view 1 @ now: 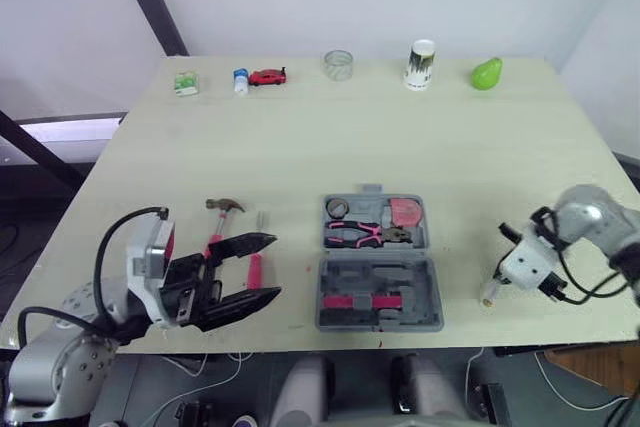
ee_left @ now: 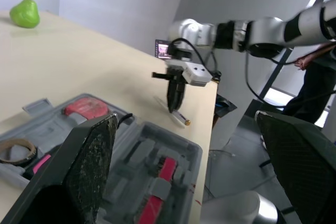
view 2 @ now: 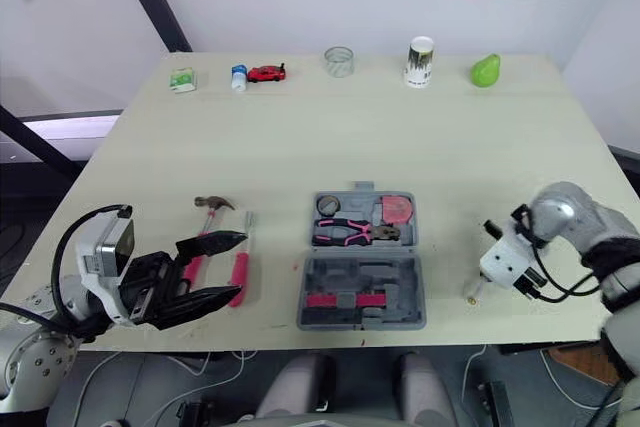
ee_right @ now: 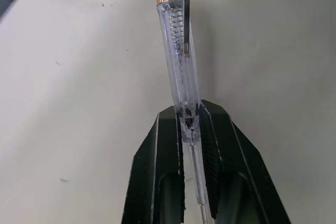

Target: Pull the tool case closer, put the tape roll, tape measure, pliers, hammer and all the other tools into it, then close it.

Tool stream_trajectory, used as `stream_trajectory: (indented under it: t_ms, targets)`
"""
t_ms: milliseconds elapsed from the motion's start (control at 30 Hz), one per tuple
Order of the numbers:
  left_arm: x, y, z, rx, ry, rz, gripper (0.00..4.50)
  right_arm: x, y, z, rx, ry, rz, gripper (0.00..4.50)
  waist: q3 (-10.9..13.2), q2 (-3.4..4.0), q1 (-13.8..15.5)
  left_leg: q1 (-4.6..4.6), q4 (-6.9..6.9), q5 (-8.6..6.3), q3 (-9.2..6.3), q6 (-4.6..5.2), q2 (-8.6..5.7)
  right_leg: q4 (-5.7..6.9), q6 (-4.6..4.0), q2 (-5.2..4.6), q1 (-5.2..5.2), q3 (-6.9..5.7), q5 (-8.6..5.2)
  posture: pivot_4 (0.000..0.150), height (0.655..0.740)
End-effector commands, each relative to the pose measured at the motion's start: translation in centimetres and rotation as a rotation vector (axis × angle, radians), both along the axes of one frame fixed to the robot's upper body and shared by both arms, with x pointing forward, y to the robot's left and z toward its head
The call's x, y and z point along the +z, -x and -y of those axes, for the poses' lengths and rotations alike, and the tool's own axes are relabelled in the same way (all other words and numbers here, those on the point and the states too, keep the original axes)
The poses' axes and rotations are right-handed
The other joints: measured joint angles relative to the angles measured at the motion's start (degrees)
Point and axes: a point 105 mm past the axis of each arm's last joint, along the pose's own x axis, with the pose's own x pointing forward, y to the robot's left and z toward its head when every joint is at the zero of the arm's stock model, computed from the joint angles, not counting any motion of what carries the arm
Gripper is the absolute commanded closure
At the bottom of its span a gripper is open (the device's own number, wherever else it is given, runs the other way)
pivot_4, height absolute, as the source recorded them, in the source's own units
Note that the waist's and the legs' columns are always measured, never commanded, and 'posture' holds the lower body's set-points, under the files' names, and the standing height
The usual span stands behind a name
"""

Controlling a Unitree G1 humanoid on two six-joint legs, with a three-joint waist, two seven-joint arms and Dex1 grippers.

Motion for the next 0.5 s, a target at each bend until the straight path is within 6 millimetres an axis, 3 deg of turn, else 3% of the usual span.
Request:
stream_trajectory:
  t_ms: [33,167,333,500]
  targets:
    - [0.6,0.3,0.1,-0.010,0.015,0.028,0.00,4.1,-0.2,0.0,-0.301,-0.176,0.118,4.47,0.0,0.05,-0.4,-0.01,-0.01,0.00,0.00,0.00,0.01,0.03,0.00,0.01,-0.01,0.01,0.00,0.150,0.7400]
    - [0.4,0.1,0.1,-0.017,0.019,0.021,0.00,5.4,2.4,-0.7,-0.765,-0.361,0.094,4.47,0.0,0.10,0.1,-0.03,-0.09,-0.01,-0.17,0.02,0.05,0.04,-0.02,0.16,-0.04,-0.13,-0.02,0.150,0.7400]
    - [0.3,-0.4,0.1,-0.037,0.025,0.017,0.00,3.6,5.1,-1.5,-1.362,-0.496,-0.070,4.47,-0.1,0.03,-0.2,-0.01,0.02,-0.01,-0.11,0.01,0.04,0.07,0.01,0.27,-0.02,-0.02,0.00,0.150,0.7400]
    - [0.1,-0.7,0.1,-0.054,0.030,0.016,0.00,2.2,5.1,-2.6,-1.673,-0.570,-0.133,4.47,-0.2,-0.10,-0.2,-0.04,0.08,0.01,-0.02,0.02,-0.02,0.06,0.02,0.24,-0.03,0.06,0.00,0.150,0.7400]
